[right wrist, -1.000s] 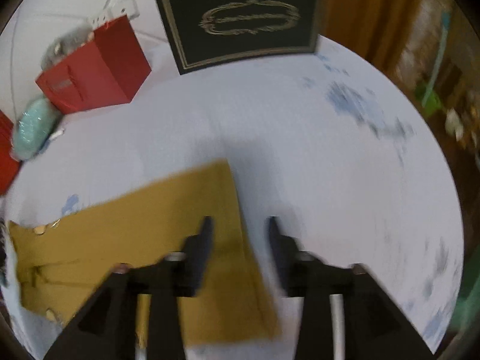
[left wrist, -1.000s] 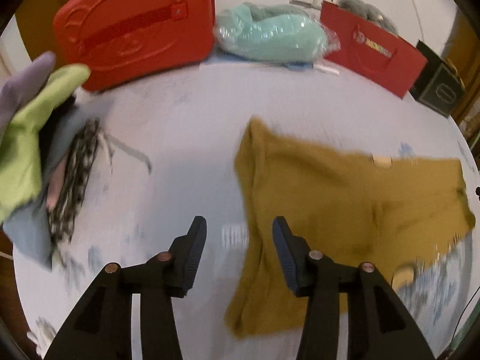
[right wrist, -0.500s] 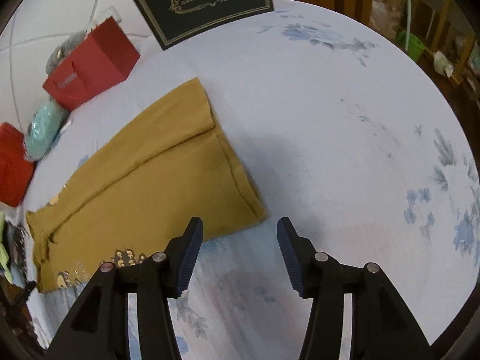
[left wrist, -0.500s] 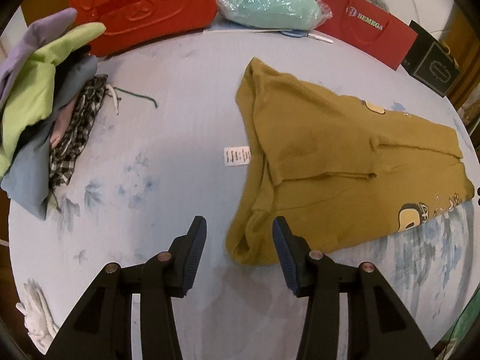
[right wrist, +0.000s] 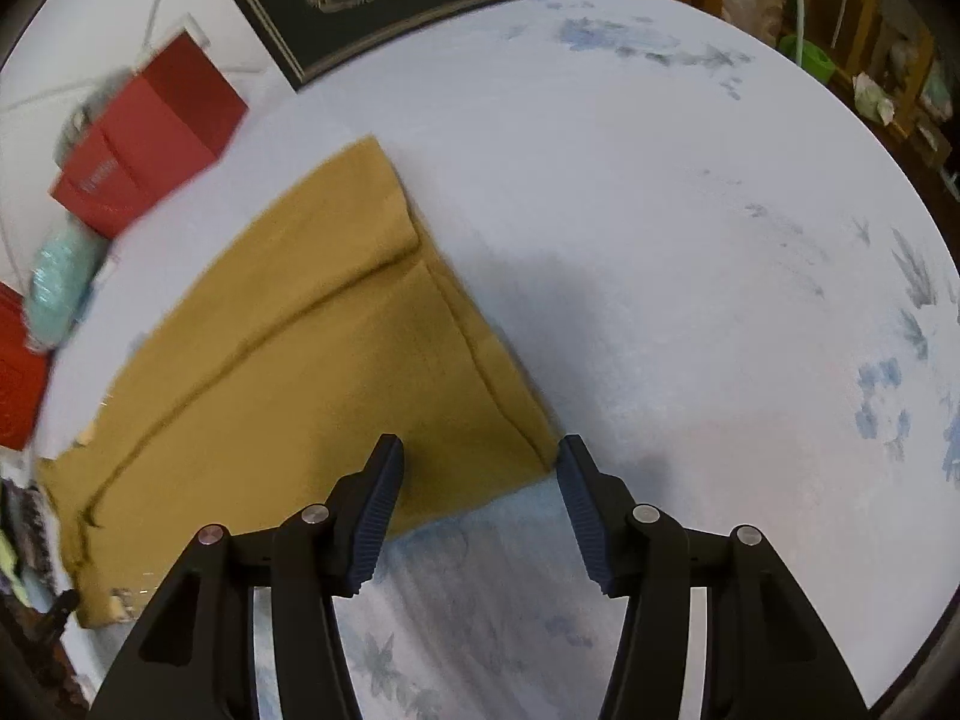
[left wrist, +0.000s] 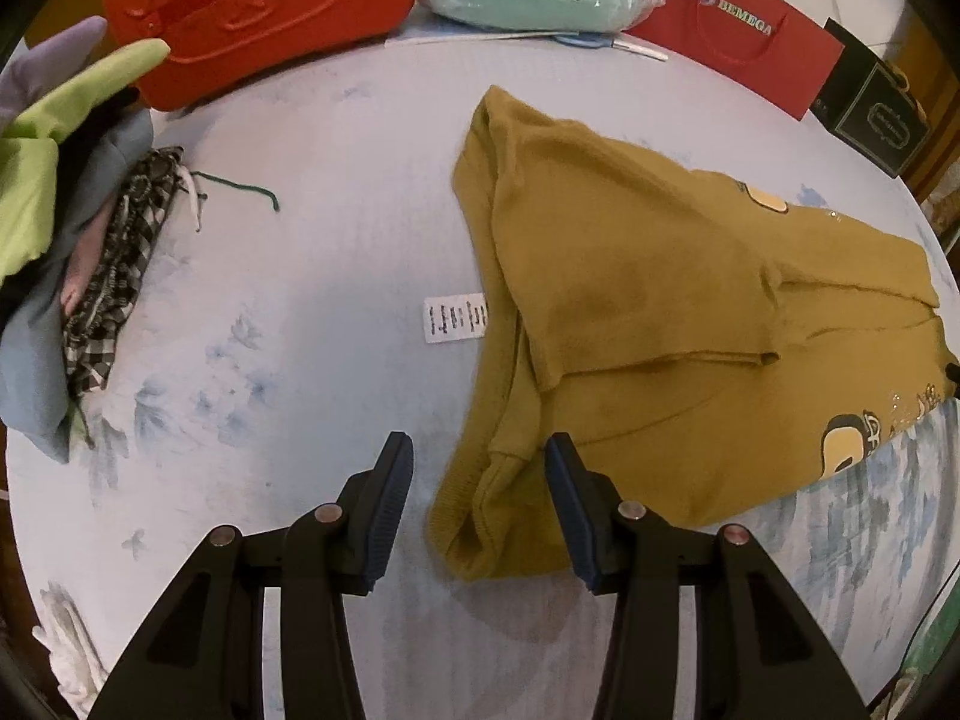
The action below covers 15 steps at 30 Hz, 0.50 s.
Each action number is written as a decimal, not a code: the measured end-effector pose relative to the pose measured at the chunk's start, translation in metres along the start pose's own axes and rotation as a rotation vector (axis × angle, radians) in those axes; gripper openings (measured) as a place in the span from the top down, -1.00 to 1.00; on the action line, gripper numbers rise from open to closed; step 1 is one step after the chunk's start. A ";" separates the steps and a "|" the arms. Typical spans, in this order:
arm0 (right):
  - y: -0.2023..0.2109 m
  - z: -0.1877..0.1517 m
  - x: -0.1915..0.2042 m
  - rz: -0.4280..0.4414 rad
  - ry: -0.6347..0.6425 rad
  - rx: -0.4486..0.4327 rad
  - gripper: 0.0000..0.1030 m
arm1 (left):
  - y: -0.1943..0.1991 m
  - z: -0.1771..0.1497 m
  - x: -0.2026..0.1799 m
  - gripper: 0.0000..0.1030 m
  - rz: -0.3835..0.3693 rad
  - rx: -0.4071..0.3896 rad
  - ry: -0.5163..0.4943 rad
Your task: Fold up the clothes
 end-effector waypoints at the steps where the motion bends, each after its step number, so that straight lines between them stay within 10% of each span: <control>1: 0.000 0.001 0.002 -0.024 0.019 -0.007 0.35 | -0.001 -0.001 0.001 0.09 -0.003 0.003 0.000; 4: 0.001 0.004 0.008 -0.077 0.061 -0.017 0.76 | 0.001 0.000 0.005 0.09 -0.008 -0.006 0.000; 7: 0.025 0.013 0.047 -0.025 0.137 -0.096 0.77 | 0.010 0.005 0.014 0.09 -0.008 -0.039 0.004; 15: 0.077 -0.047 0.264 0.381 0.498 -0.065 0.72 | 0.039 0.027 0.036 0.09 -0.028 -0.129 0.039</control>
Point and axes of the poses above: each gripper's, at about its wrist camera, not at the fingertips, and y roughly against the way its jaws point, x to its left, z to its top, the point moved 10 cm from there along -y, roughly the way its jaws point, and after that the axes turned 11 degrees about z, right-handed, at the moved point
